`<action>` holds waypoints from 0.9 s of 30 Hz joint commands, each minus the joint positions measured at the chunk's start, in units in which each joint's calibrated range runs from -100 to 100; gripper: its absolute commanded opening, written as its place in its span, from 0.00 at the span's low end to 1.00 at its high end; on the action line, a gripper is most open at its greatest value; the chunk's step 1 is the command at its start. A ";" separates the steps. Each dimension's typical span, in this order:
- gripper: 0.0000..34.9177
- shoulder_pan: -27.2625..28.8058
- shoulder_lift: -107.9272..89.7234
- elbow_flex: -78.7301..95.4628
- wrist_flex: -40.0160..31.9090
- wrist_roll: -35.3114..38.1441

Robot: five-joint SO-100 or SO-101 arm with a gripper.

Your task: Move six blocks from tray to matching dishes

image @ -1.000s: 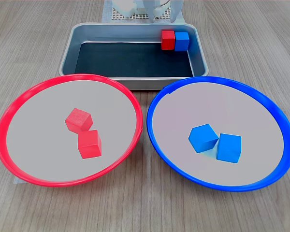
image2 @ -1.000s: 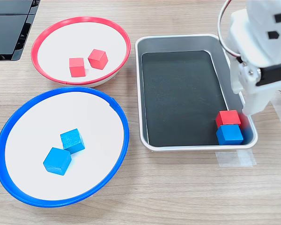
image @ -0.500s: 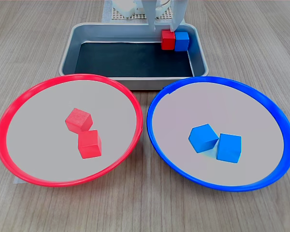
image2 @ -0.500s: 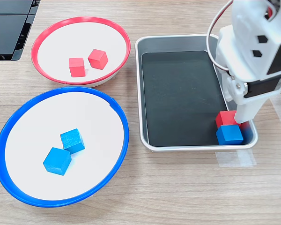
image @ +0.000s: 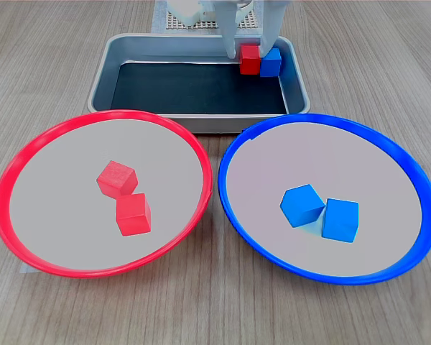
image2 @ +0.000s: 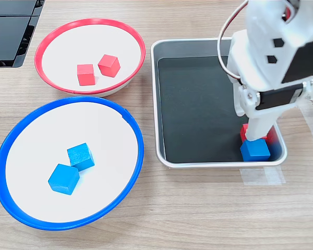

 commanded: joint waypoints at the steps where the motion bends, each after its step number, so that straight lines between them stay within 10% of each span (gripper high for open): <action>1: 0.33 0.47 0.72 -2.71 6.10 0.83; 8: 0.32 -1.98 0.63 -6.45 13.28 0.20; 27: 0.31 -3.58 6.35 -3.53 4.70 -1.42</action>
